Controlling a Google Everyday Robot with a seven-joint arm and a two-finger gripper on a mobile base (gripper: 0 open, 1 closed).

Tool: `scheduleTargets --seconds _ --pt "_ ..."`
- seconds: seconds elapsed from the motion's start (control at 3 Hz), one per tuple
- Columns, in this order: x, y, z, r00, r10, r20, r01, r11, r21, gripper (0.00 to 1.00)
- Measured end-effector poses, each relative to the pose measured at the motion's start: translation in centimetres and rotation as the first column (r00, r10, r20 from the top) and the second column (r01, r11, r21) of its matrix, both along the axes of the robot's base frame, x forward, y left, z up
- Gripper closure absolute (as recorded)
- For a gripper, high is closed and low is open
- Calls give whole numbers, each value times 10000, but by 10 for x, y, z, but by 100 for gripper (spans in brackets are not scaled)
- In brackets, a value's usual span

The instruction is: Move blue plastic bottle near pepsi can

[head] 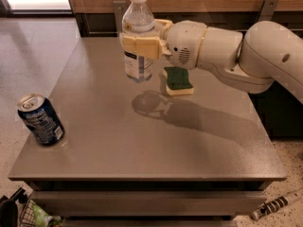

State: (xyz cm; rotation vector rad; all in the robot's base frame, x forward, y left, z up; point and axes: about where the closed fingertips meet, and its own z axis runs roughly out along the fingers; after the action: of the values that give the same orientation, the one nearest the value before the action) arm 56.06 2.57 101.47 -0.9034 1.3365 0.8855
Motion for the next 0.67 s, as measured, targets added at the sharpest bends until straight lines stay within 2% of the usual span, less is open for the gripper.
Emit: scheduleTargets --seconds 0.33,0.67 --pt "-41 23 -24 9997 161 -158 -161 9999 4 100" --pt "-82 52 -48 9969 785 -50 -786 9959 -451 100"
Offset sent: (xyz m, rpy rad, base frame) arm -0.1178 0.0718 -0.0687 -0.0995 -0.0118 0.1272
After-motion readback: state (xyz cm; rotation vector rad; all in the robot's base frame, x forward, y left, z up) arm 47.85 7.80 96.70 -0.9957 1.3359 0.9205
